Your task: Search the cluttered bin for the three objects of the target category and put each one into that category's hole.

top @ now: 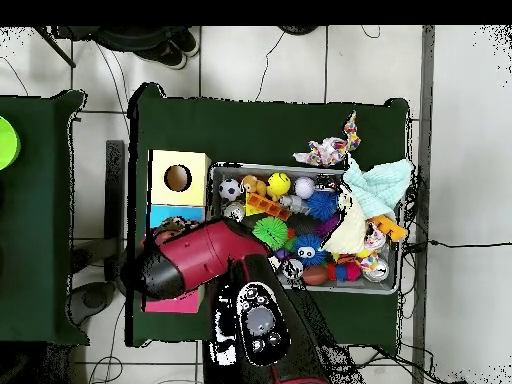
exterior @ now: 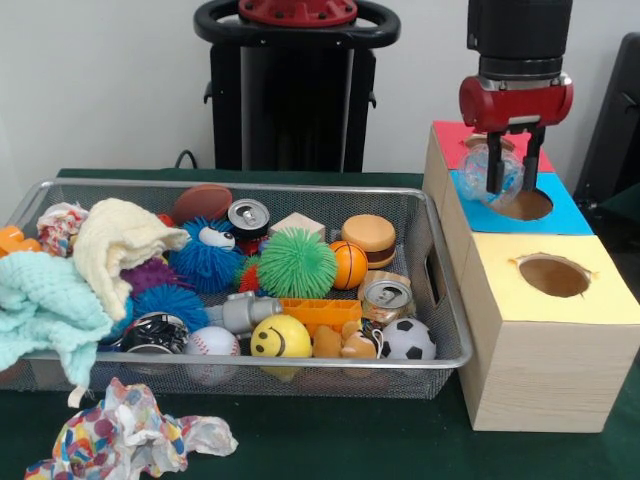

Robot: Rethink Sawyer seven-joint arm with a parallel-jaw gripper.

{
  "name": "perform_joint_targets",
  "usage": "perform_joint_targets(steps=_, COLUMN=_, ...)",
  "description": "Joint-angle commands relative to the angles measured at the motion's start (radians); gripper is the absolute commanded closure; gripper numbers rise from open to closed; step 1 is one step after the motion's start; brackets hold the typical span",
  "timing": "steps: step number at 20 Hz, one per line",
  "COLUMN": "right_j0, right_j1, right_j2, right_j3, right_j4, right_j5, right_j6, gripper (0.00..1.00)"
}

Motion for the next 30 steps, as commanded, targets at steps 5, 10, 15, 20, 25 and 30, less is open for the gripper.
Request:
perform_joint_targets(steps=5, right_j0=0.071, right_j1=0.076, right_j2=-0.16, right_j3=0.129, right_j4=0.082, right_j5=-0.054, right_j6=0.276, gripper=1.0)
perform_joint_targets(steps=10, right_j0=0.116, right_j1=0.088, right_j2=-0.197, right_j3=0.123, right_j4=0.134, right_j5=-0.061, right_j6=0.269, gripper=1.0)
perform_joint_targets(steps=15, right_j0=0.129, right_j1=0.083, right_j2=-0.206, right_j3=0.13, right_j4=0.175, right_j5=-0.063, right_j6=0.241, gripper=1.0)
perform_joint_targets(steps=20, right_j0=0.13, right_j1=0.071, right_j2=-0.197, right_j3=0.14, right_j4=0.213, right_j5=-0.053, right_j6=0.216, gripper=1.0)
perform_joint_targets(steps=25, right_j0=0.153, right_j1=0.076, right_j2=-0.211, right_j3=0.119, right_j4=0.232, right_j5=-0.066, right_j6=0.199, gripper=1.0)
perform_joint_targets(steps=30, right_j0=0.158, right_j1=0.085, right_j2=-0.208, right_j3=0.113, right_j4=0.245, right_j5=-0.1, right_j6=0.19, gripper=1.0)
